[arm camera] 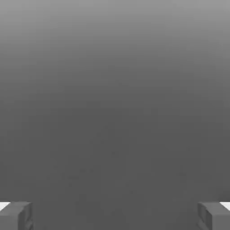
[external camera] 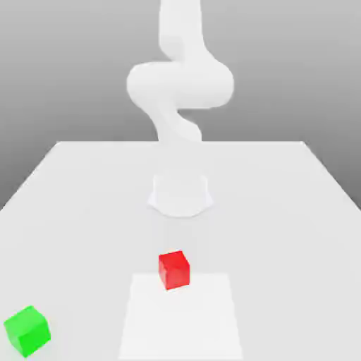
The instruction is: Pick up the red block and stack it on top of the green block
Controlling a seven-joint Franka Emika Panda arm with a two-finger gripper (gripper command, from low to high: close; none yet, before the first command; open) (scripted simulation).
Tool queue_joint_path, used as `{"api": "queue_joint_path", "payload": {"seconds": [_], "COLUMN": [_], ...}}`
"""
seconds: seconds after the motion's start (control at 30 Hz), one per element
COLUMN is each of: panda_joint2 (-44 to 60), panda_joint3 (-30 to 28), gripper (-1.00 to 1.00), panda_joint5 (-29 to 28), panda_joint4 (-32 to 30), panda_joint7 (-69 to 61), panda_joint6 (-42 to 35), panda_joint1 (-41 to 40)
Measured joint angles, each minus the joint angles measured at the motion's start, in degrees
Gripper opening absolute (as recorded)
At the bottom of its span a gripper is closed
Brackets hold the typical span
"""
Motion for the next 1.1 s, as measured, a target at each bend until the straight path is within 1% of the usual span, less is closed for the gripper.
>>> {"api": "queue_joint_path", "payload": {"seconds": [0.27,0.43,0.53,0.6,0.7,0.8,0.83,1.03,1.1], "panda_joint2": [12.72,21.22,28.10,35.76,43.43,49.70,51.33,52.14,50.23], "panda_joint3": [-1.18,-3.46,-5.25,-5.82,-5.18,-2.08,-1.27,-0.97,-1.45], "gripper": [0.00,0.00,0.00,0.00,0.00,0.00,-1.00,-1.00,-1.00], "panda_joint5": [-2.52,-3.16,-2.78,-1.75,0.49,2.29,2.53,2.25,1.76], "panda_joint4": [-14.95,-25.03,-31.38,-33.47,-33.50,-32.88,-32.71,-32.63,-32.83], "panda_joint7": [-6.50,-11.85,-16.15,-18.79,-20.96,-22.42,-22.68,-22.45,-22.02], "panda_joint6": [10.72,17.90,23.50,29.45,35.78,41.20,42.62,43.25,41.60], "panda_joint1": [0.75,1.45,2.14,2.48,2.46,-0.29,-1.09,-1.46,-1.07]}}
